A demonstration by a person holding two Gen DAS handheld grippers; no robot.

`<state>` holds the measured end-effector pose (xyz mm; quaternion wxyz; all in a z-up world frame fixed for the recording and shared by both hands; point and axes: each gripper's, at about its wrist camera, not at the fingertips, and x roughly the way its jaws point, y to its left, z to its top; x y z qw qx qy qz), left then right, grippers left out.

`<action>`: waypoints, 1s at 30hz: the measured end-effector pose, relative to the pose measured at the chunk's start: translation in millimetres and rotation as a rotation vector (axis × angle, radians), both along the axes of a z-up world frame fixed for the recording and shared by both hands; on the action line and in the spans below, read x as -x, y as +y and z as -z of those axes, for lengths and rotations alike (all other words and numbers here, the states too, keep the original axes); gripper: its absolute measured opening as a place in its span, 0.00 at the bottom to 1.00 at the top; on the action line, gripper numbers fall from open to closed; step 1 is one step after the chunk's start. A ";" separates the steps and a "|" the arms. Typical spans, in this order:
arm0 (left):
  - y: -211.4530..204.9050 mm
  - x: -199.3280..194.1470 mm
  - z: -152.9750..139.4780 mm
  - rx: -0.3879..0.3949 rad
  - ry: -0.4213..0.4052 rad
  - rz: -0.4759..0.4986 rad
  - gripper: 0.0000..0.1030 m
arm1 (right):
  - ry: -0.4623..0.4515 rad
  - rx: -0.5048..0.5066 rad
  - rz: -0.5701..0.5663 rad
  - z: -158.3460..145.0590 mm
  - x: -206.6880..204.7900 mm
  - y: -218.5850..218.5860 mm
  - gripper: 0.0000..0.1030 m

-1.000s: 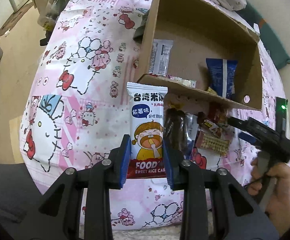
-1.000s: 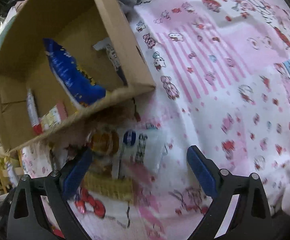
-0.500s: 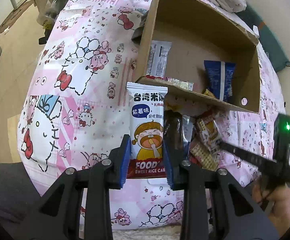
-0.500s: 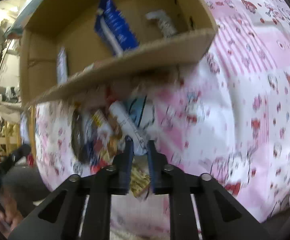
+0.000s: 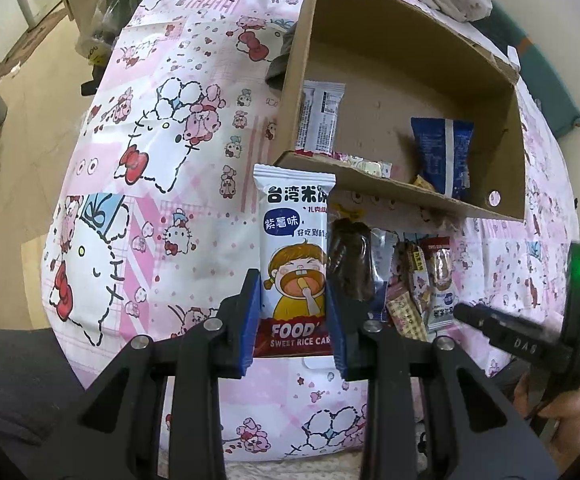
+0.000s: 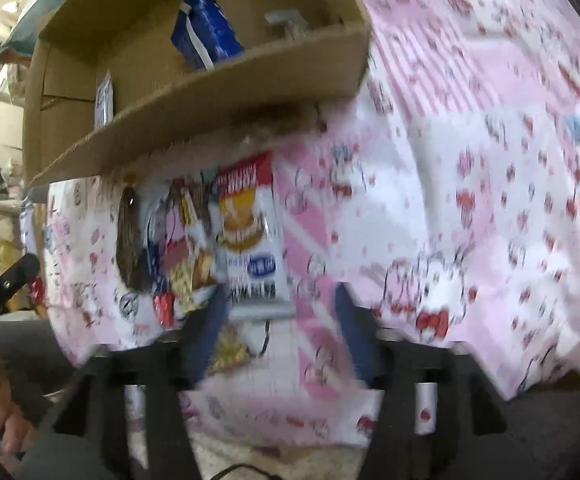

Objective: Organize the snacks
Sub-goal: 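Hold the rice cake pack in the left tool while the right tool reaches toward the remaining snacks, then carry both rice cake packs over the box and open both tools to drop them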

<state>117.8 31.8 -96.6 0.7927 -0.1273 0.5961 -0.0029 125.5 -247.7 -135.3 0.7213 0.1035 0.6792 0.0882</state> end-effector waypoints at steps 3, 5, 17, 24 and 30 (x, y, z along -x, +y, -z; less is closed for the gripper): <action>0.5 -0.6 1.8 -0.003 0.005 -0.006 0.26 | -0.039 0.034 -0.026 0.3 -13.5 8.8 0.63; 0.0 -1.0 2.0 -0.009 0.004 -0.005 0.26 | -0.052 0.059 -0.034 6.7 -22.5 14.6 0.60; 0.5 -1.7 3.8 -0.029 0.011 -0.007 0.26 | -0.050 0.067 -0.081 10.1 -18.0 23.3 0.33; -0.5 -0.9 4.1 -0.073 -0.001 0.001 0.26 | -0.140 -0.125 -0.031 -36.8 4.4 -2.3 0.33; 0.4 1.2 5.1 -0.118 -0.005 -0.002 0.26 | -0.214 -0.262 -0.044 -67.8 25.7 -12.8 0.33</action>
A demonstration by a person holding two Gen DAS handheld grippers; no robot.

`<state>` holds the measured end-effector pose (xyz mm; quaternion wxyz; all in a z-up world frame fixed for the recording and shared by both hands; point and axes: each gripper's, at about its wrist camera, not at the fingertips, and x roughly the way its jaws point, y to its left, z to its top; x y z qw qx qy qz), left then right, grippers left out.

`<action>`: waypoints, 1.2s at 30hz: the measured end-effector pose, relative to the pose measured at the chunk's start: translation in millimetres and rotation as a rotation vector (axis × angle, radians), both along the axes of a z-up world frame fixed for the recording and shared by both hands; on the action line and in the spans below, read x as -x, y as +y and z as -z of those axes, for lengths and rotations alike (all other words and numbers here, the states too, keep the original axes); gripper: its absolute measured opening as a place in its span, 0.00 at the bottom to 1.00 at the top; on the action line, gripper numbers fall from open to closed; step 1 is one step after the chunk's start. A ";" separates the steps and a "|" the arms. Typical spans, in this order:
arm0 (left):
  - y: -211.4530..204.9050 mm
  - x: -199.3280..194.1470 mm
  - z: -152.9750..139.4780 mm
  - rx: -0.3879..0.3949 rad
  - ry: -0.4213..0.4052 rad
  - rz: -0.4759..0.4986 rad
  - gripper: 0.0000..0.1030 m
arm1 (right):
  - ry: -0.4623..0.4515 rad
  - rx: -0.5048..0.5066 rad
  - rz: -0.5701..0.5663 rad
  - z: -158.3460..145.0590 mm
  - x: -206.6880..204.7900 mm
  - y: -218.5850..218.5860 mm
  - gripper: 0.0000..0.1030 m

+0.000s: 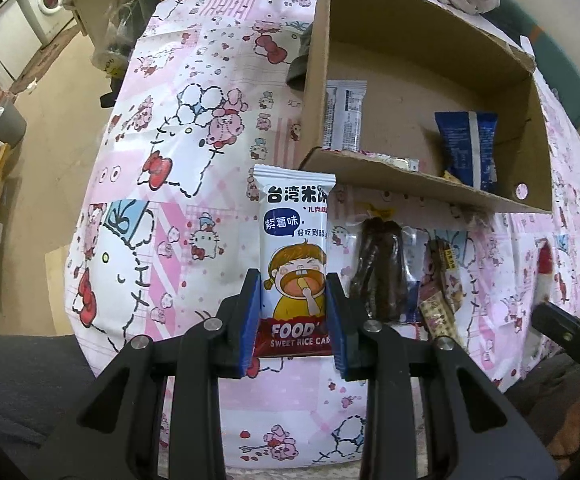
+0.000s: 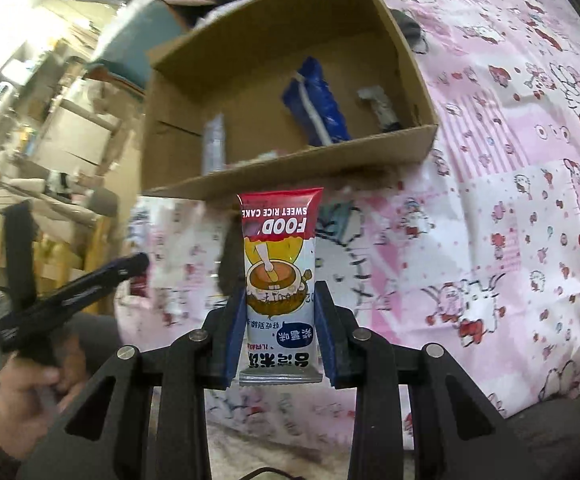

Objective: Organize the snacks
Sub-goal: 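Carry both rice cake packs over the box and open both tools to drop them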

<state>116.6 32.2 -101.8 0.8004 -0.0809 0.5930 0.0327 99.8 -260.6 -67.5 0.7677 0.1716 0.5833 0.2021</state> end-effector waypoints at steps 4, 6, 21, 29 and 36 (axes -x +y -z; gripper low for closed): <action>-0.3 2.0 -5.8 -0.032 -0.023 0.001 0.26 | -0.028 -0.042 -0.015 -4.6 4.3 7.0 0.33; 0.8 3.6 -11.8 -0.045 -0.046 -0.001 0.26 | -0.044 -0.072 -0.032 -7.3 5.4 14.3 0.33; 1.3 -21.3 -102.1 -0.102 -0.286 0.022 0.26 | -0.330 -0.248 0.121 -63.8 -17.0 -4.8 0.33; -19.6 -57.2 -124.4 -0.095 -0.352 0.074 0.26 | -0.302 -0.239 0.241 -58.1 -58.6 -37.2 0.33; -35.2 -85.4 -113.0 -0.071 -0.342 0.116 0.26 | -0.273 -0.194 0.226 -45.3 -89.3 -32.8 0.33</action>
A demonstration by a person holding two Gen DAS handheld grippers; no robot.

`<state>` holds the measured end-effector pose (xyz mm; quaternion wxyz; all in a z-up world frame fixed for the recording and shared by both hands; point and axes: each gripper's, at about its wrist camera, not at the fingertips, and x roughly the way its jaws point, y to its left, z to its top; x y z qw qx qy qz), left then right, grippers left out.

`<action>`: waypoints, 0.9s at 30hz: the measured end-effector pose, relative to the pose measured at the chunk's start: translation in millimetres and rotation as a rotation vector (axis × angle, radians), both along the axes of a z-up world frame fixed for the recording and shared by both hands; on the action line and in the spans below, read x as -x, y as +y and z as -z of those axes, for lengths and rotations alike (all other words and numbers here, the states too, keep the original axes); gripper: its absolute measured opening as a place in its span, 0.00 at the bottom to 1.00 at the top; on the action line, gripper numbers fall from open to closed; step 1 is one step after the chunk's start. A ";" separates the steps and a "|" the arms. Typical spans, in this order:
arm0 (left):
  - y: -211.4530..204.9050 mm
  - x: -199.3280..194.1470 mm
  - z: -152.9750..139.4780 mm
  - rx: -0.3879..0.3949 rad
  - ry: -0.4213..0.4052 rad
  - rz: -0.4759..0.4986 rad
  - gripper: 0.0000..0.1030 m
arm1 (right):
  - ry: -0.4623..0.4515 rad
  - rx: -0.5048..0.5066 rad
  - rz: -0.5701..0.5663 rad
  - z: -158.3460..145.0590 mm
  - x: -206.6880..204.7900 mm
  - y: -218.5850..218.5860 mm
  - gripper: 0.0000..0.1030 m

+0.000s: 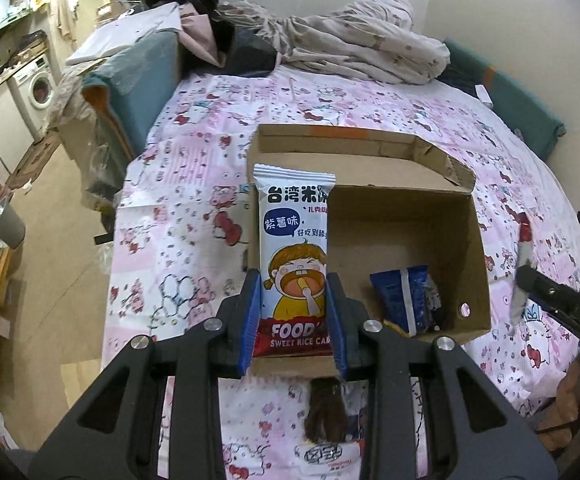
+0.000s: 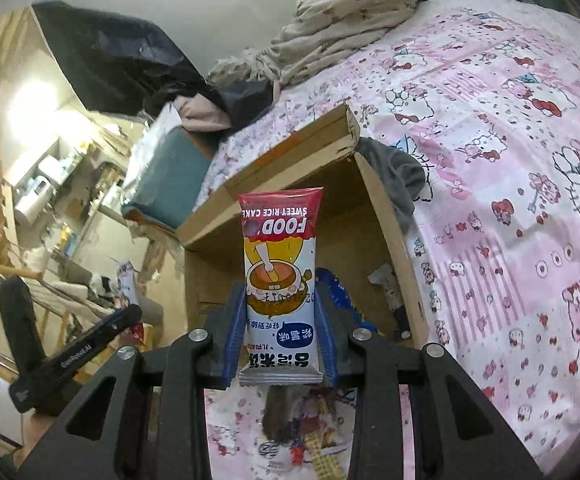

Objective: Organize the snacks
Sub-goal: 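Carry both rice cake packs over the box and open both tools to drop them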

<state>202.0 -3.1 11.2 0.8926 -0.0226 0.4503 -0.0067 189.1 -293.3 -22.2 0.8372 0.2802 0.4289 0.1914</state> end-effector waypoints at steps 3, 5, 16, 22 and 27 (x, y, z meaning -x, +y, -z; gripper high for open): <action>-7.7 -9.6 9.3 -0.003 0.008 0.019 0.26 | 0.005 0.054 -0.010 6.4 -10.2 8.4 0.33; -12.5 -15.8 16.0 -0.005 0.013 0.036 0.26 | 0.008 0.088 -0.017 9.5 -14.2 12.4 0.33; -20.1 -32.9 63.4 0.013 0.066 0.089 0.26 | 0.063 0.209 -0.014 33.7 -25.2 17.5 0.34; -11.4 -36.0 75.5 0.066 0.108 0.043 0.27 | 0.078 0.243 -0.020 38.9 -27.9 19.7 0.34; -11.0 -33.1 76.9 0.064 0.110 0.044 0.27 | 0.079 0.258 -0.020 39.2 -30.9 19.7 0.35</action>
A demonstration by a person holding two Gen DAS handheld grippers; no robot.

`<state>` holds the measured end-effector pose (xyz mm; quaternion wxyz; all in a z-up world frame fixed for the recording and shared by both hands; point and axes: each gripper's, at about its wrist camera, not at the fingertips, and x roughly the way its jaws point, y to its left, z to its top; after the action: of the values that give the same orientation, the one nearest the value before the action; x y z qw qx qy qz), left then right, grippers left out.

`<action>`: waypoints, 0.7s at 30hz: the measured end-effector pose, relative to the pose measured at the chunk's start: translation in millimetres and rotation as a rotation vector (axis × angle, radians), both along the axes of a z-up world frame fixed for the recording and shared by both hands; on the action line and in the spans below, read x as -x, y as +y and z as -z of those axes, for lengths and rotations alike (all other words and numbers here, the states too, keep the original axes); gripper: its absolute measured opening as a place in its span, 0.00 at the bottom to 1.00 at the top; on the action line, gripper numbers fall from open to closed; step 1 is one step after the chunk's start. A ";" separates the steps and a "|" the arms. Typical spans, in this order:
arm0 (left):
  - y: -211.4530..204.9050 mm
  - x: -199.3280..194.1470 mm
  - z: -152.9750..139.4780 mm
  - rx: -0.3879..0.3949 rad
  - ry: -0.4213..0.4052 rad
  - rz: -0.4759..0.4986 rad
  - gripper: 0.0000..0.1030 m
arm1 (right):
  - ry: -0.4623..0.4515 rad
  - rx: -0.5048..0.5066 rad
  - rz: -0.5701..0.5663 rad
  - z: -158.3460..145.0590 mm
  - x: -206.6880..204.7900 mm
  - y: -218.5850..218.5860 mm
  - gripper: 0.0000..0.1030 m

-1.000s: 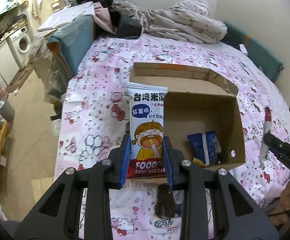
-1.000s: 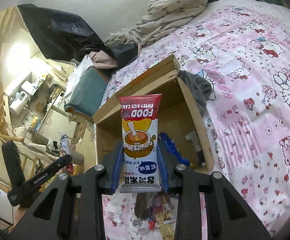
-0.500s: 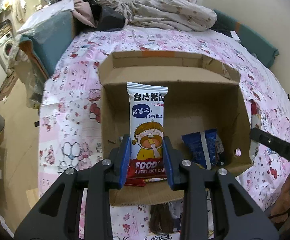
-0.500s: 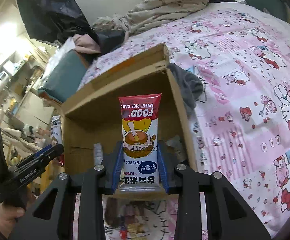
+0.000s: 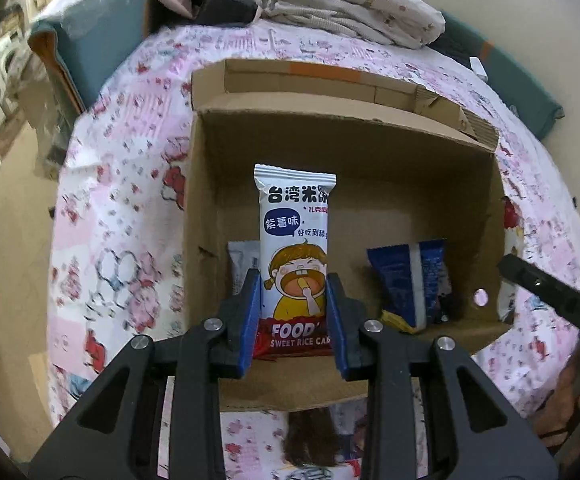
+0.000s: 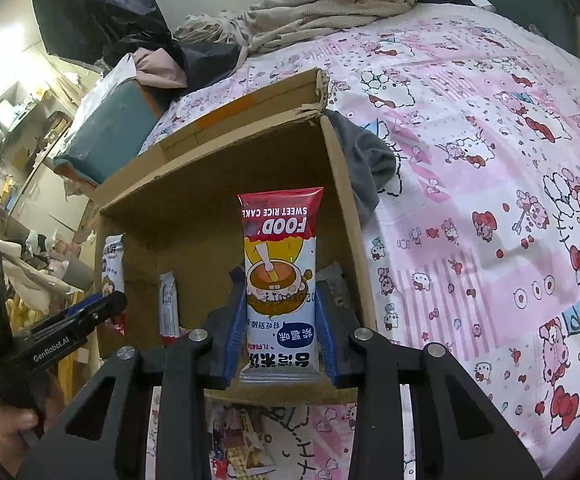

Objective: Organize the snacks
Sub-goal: 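Carry both rice cake packs over the box and open both tools to drop them, then grasp the dark brown pouch with the left tool while the right tool grasps the checkered wafer bar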

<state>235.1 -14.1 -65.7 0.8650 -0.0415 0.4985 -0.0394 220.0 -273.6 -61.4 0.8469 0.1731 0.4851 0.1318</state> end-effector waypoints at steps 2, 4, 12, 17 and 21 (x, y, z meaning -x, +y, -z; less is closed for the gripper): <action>1.2 -0.3 -0.8 -0.001 -0.008 -0.008 0.27 | 0.004 -0.010 -0.006 -0.2 -0.2 0.0 0.36; 3.6 -1.3 0.0 0.017 0.000 -0.017 0.27 | 0.004 -0.006 -0.007 -0.5 0.3 0.6 0.36; 3.0 1.8 -2.6 0.025 -0.006 -0.005 0.55 | 0.008 -0.036 -0.007 -1.8 0.9 3.0 0.52; 2.7 4.6 -8.1 0.029 -0.020 -0.015 0.88 | -0.018 -0.061 0.015 -6.5 3.3 0.5 0.76; 1.4 6.5 -10.6 0.030 -0.028 -0.009 0.88 | -0.019 -0.072 0.012 -7.3 3.6 0.3 0.78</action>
<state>228.6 -12.7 -55.1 0.8715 -0.0560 0.4853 -0.0437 216.4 -273.3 -54.1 0.8455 0.2050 0.4710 0.1457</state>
